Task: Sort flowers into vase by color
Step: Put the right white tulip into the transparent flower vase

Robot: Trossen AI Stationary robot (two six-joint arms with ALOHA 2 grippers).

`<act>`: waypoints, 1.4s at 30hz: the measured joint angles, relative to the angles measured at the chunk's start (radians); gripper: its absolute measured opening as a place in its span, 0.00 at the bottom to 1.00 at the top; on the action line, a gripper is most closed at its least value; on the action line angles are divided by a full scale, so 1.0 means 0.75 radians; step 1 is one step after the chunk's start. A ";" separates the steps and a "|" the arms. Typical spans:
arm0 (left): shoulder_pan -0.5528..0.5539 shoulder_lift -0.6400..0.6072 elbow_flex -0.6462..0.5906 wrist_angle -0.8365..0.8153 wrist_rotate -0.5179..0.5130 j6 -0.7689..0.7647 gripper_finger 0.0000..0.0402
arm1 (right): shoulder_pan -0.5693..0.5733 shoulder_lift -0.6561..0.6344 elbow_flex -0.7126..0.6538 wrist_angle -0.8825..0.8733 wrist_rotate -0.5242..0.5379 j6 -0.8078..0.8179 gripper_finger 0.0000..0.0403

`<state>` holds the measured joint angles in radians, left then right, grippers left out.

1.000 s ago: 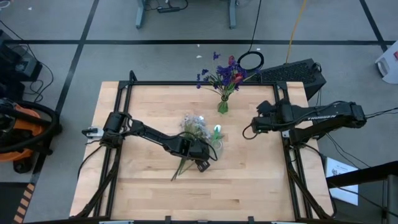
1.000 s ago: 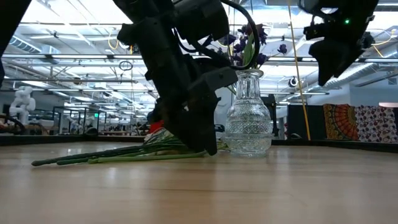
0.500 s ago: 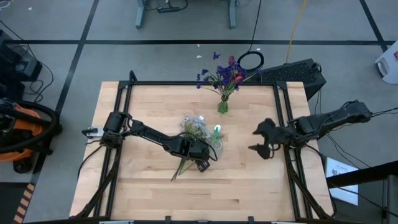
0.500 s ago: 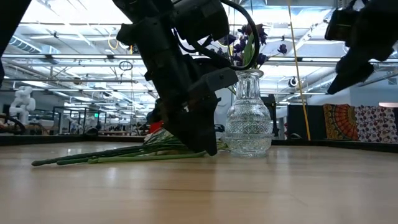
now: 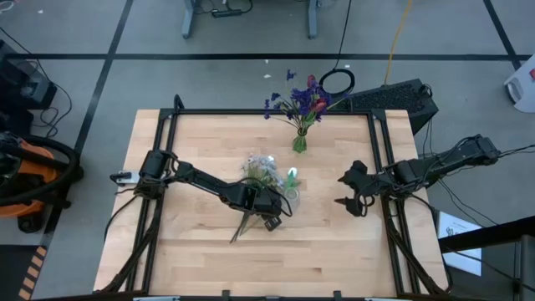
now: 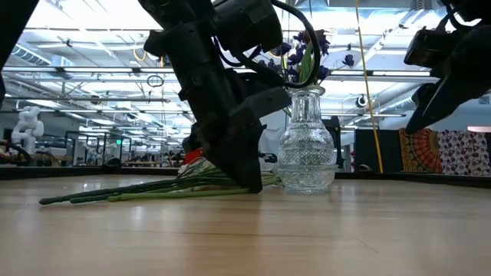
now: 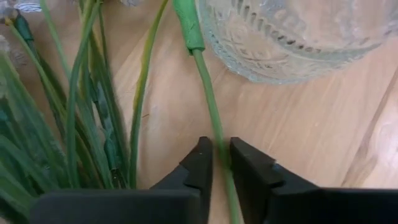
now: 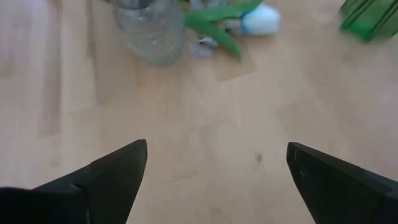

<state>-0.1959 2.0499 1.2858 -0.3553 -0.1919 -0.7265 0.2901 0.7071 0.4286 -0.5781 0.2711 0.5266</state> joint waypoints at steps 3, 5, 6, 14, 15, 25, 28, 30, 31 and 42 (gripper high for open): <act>-0.001 0.002 0.000 0.007 0.000 -0.001 0.08 | 0.000 0.000 -0.001 0.017 0.070 -0.064 0.94; -0.003 0.002 0.000 0.008 0.001 -0.001 0.04 | 0.005 -0.001 -0.001 0.049 0.096 -0.114 0.94; -0.003 0.002 0.000 0.009 0.001 -0.001 0.02 | 0.012 -0.001 -0.001 0.063 0.104 -0.145 0.94; -0.004 0.002 0.000 0.009 0.002 -0.001 0.02 | 0.109 0.000 -0.001 0.238 0.287 -0.318 0.94; -0.004 0.002 0.000 0.009 0.002 -0.001 0.02 | 0.119 0.000 -0.001 0.255 0.305 -0.329 0.94; -0.004 0.002 0.000 0.010 0.004 -0.002 0.02 | 0.139 0.000 -0.001 0.267 0.403 -0.253 0.82; -0.004 0.002 0.000 0.010 0.005 -0.001 0.02 | 0.139 0.000 -0.001 0.267 0.339 -0.262 0.80; -0.004 0.002 0.000 0.010 0.006 -0.001 0.02 | 0.140 0.002 -0.001 0.266 0.334 -0.215 0.79; -0.004 0.002 0.000 0.010 0.006 -0.001 0.02 | 0.139 0.002 -0.001 0.265 0.332 -0.194 0.79; -0.004 -0.063 -0.007 -0.177 -0.113 -0.070 0.01 | 0.139 0.003 -0.001 0.264 0.188 -0.320 0.41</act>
<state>-0.1987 2.0025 1.2805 -0.4884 -0.2770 -0.7787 0.3946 0.7090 0.4278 -0.3798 0.4120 0.2869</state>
